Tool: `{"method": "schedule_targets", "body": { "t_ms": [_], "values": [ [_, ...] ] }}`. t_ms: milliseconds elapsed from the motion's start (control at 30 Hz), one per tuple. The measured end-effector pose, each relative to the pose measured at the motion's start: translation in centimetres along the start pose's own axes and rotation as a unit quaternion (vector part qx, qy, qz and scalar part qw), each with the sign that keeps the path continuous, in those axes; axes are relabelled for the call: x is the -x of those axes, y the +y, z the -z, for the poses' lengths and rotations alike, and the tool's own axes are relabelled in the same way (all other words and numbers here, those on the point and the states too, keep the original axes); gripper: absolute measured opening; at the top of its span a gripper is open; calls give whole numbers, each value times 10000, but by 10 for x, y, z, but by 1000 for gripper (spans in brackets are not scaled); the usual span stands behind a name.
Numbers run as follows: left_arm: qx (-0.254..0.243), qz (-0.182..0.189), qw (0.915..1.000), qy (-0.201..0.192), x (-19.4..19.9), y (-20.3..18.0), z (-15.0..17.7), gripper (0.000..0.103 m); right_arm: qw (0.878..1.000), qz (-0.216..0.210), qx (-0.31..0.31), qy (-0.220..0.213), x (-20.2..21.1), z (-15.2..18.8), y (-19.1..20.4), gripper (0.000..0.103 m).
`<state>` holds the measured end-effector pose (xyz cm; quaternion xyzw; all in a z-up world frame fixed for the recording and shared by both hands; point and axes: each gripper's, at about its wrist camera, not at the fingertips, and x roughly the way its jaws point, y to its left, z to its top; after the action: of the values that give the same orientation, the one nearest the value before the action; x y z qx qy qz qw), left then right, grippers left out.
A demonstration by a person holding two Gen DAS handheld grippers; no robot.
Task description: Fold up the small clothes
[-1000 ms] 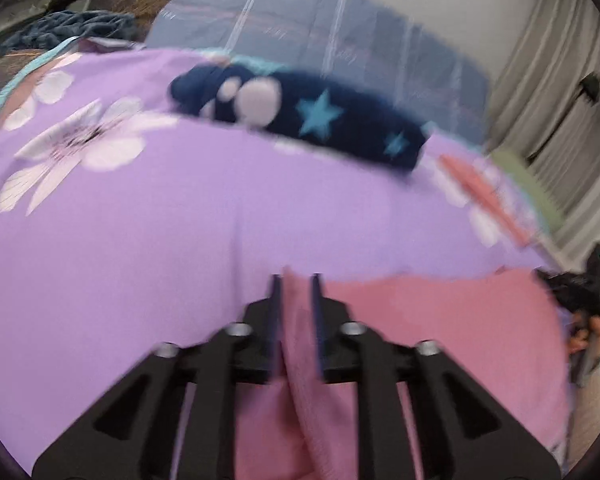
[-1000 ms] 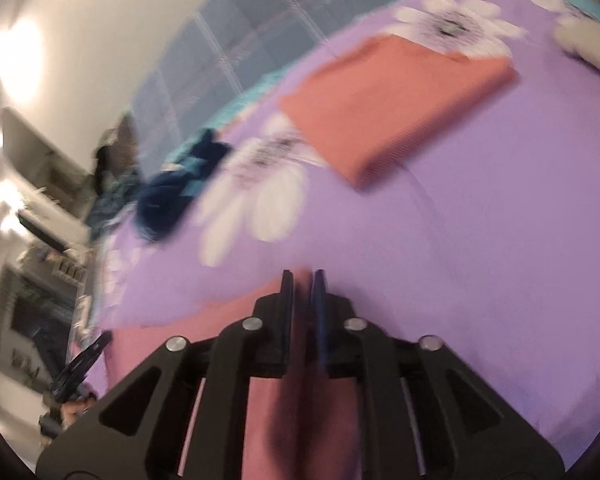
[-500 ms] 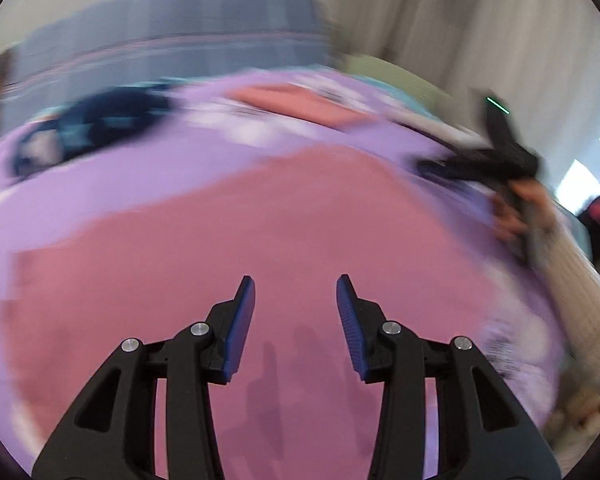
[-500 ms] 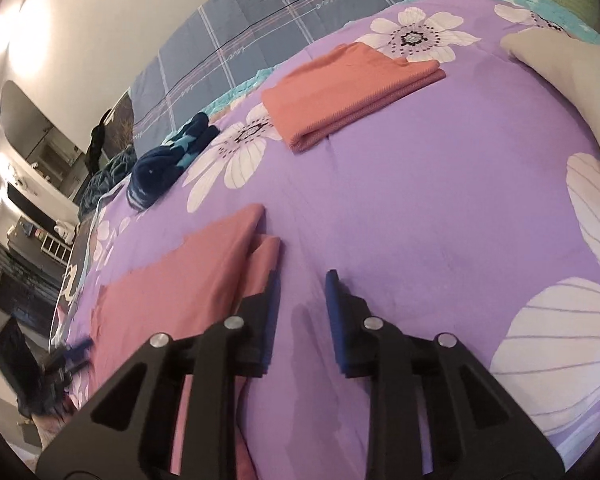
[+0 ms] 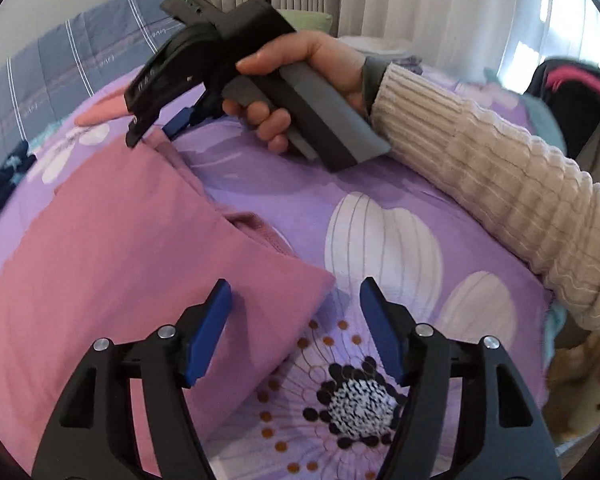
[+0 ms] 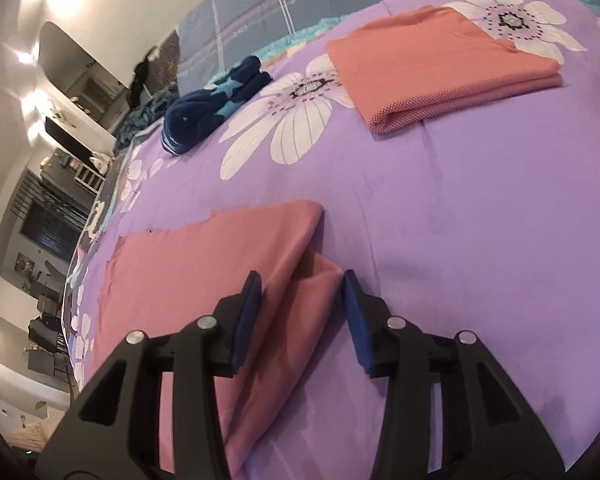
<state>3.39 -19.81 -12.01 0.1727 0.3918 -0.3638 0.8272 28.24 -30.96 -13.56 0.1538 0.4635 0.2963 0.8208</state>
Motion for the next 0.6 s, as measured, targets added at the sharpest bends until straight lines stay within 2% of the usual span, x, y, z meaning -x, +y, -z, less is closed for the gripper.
{"method": "schedule_targets", "body": {
  "t_ms": [133, 267, 500, 600],
  "values": [
    [-112, -215, 9997, 97, -13, -4, 1, 68, 9995, -260, 55, -175, 6, 5, -3, 39],
    [-122, -291, 9995, 92, -19, -1, -5, 68, 9988, -468, 65, -127, 10, 8, -3, 39],
    [-298, -571, 9978, 139, -20, -12, -10, 68, 9989, -351, 314, 40, 7, 12, 6, 39],
    [-356, -546, 9979, 65, -25, -11, -14, 66, 9994, -244, 257, -48, 7, 13, 5, 23]
  ]
}}
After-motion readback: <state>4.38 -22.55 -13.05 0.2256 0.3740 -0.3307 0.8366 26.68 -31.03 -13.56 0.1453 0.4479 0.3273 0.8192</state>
